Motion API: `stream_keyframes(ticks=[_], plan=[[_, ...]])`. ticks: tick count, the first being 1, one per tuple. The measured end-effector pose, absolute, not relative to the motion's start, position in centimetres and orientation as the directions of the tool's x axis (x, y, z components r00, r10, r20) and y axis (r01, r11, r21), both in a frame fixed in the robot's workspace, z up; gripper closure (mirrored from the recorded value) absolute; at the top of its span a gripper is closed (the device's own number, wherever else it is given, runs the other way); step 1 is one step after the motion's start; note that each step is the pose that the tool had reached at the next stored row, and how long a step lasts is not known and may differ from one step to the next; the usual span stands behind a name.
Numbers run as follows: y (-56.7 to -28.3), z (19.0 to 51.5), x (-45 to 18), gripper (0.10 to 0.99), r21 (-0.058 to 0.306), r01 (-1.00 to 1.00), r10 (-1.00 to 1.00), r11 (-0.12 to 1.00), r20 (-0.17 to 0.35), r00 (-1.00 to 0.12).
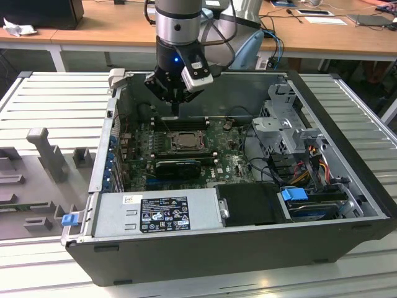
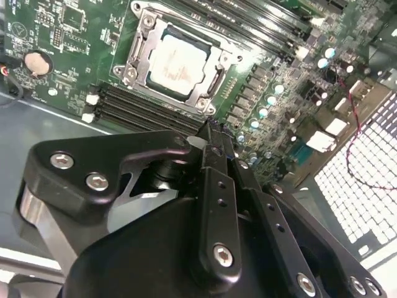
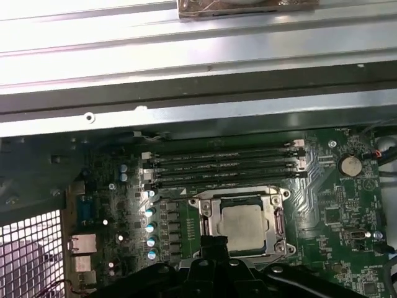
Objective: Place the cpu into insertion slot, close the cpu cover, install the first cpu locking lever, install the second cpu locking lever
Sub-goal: 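Install the first cpu locking lever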
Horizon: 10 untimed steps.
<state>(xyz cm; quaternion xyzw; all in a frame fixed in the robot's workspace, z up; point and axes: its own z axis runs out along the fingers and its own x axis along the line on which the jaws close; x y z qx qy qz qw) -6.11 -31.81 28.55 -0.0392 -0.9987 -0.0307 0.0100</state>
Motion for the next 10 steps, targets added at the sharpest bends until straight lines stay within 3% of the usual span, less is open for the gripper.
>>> stream_keyframes(ticks=[10], plan=[[-31.8,27.1,-9.5,0.980,0.061,-0.011,-0.012,0.998,0.011,-1.000]])
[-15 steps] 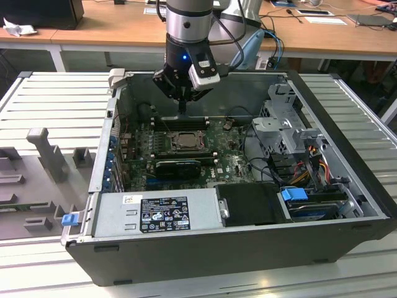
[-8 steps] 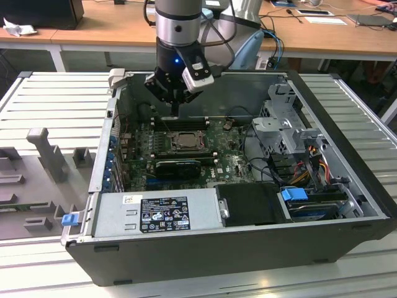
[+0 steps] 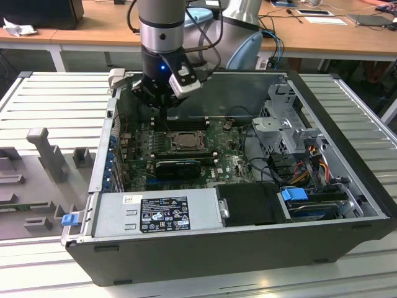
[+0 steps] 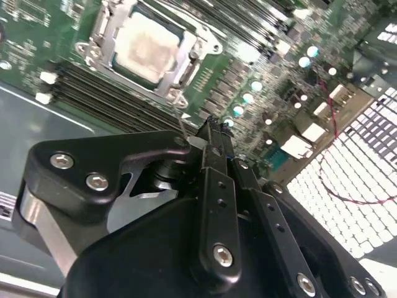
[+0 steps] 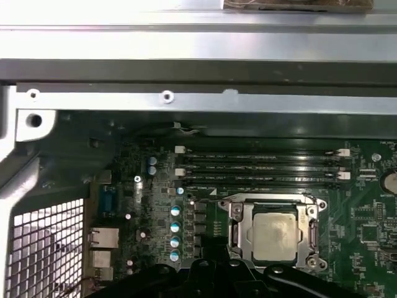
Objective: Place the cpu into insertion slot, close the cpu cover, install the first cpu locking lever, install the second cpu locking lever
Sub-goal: 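Install the first cpu locking lever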
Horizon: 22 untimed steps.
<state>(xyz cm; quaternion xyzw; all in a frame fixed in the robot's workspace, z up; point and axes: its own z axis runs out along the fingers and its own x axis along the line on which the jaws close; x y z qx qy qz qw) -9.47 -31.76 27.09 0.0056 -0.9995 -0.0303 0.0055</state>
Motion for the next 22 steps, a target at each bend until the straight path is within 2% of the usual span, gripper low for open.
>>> stream_keyframes(ticks=[22], plan=[[-29.9,25.8,-11.3,0.980,0.065,-0.015,-0.016,0.998,0.006,-1.000]])
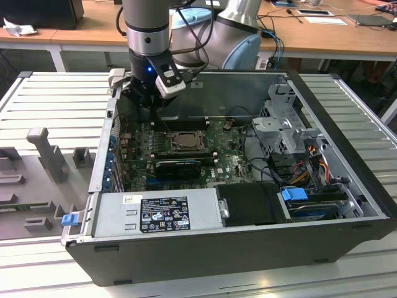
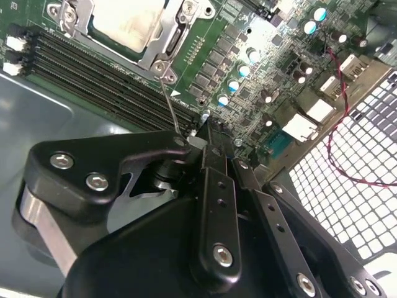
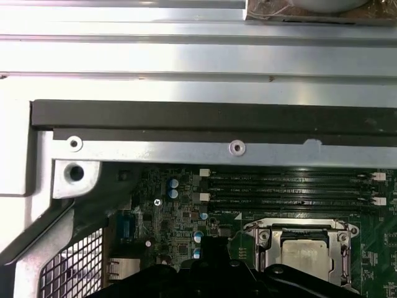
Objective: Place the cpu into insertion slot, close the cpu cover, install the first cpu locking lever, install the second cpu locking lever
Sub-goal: 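Install the first cpu locking lever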
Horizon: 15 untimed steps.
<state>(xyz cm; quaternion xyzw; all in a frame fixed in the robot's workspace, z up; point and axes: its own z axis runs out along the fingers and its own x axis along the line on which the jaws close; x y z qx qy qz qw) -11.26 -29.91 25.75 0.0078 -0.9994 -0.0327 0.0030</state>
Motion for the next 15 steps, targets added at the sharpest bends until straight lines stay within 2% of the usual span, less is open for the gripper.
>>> stream_keyframes(ticks=[15], plan=[[-29.9,25.7,-6.3,0.980,0.067,-0.016,-0.016,0.998,0.006,-1.000]])
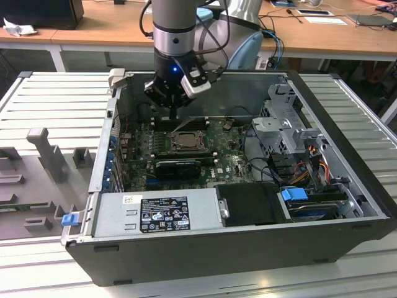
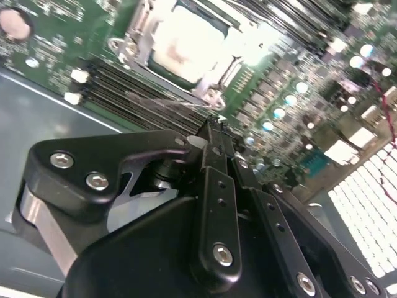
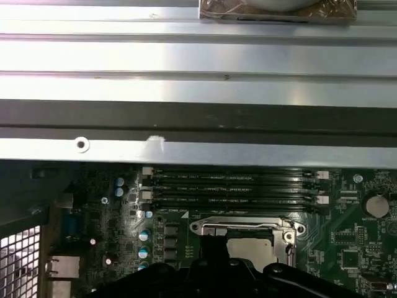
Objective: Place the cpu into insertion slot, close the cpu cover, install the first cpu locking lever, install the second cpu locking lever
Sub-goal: 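Install the first cpu locking lever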
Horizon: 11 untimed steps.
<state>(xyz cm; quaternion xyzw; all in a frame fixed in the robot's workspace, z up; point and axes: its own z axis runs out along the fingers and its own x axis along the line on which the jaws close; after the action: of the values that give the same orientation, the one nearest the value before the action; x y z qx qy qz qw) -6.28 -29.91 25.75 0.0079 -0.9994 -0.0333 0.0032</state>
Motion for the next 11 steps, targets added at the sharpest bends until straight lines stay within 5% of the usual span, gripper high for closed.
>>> stream_keyframes(ticks=[11], plan=[[-29.91,25.39,-6.03,0.980,0.086,-0.015,-0.016,0.996,0.005,-1.000]])
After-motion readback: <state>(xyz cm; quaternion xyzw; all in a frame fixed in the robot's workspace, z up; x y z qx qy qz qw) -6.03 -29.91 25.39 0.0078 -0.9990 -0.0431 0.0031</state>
